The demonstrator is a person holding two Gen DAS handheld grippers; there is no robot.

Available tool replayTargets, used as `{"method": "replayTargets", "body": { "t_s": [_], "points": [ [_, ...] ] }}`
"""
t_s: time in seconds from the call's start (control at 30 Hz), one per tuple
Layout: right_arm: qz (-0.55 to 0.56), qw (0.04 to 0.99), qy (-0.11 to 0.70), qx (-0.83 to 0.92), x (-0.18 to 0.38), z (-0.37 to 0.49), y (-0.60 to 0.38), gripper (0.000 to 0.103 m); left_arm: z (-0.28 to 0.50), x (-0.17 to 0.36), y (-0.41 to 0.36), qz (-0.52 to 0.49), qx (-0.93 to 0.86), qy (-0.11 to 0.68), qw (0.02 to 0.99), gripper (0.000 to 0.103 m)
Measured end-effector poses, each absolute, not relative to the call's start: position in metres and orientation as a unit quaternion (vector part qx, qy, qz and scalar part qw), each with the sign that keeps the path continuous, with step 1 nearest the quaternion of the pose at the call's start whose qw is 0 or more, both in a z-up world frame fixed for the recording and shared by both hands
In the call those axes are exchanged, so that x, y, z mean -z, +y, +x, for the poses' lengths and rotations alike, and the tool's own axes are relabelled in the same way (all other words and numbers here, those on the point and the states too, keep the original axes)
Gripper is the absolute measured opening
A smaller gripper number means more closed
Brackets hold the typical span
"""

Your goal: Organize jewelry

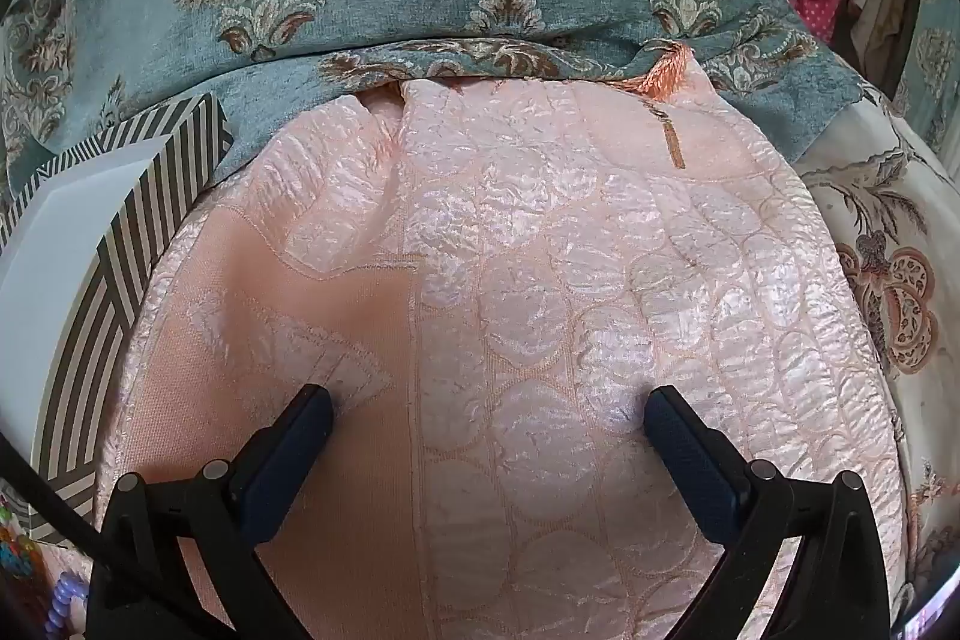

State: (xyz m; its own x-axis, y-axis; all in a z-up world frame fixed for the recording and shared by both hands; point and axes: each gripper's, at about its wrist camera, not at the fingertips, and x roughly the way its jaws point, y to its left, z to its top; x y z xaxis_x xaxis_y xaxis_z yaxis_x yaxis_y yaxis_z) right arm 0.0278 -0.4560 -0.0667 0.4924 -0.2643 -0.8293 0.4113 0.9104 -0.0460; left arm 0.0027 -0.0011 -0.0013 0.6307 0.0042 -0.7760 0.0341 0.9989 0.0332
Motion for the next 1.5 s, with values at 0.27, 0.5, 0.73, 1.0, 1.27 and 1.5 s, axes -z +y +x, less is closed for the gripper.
{"method": "replayTargets", "body": {
  "t_s": [0.27, 0.5, 0.73, 1.0, 1.27, 1.5],
  "points": [
    [0.098, 0.852, 0.486, 0.172, 0.060, 0.021, -0.465, 0.103, -0.037, 0.006, 0.010, 0.000, 0.012, 0.403, 0.915, 0.058],
    [0.071, 0.881, 0.444, 0.147, 0.019, -0.051, -0.409, 0.103, -0.042, -0.003, 0.022, -0.008, -0.005, 0.419, 0.908, 0.058],
    [0.033, 0.913, 0.399, 0.079, -0.019, -0.104, -0.317, 0.103, -0.059, -0.019, 0.021, -0.012, 0.004, 0.402, 0.915, 0.058],
    [0.046, 0.919, 0.390, 0.024, -0.038, -0.118, -0.240, 0.103, -0.078, -0.032, 0.016, -0.005, 0.009, 0.392, 0.920, 0.059],
    [0.049, 0.918, 0.393, 0.004, -0.047, -0.125, -0.212, 0.103, -0.088, -0.041, 0.013, -0.006, 0.013, 0.385, 0.923, 0.058],
    [0.056, 0.917, 0.394, 0.005, -0.052, -0.129, -0.208, 0.103, -0.092, -0.046, 0.009, -0.006, 0.018, 0.382, 0.924, 0.058]
  ]
}}
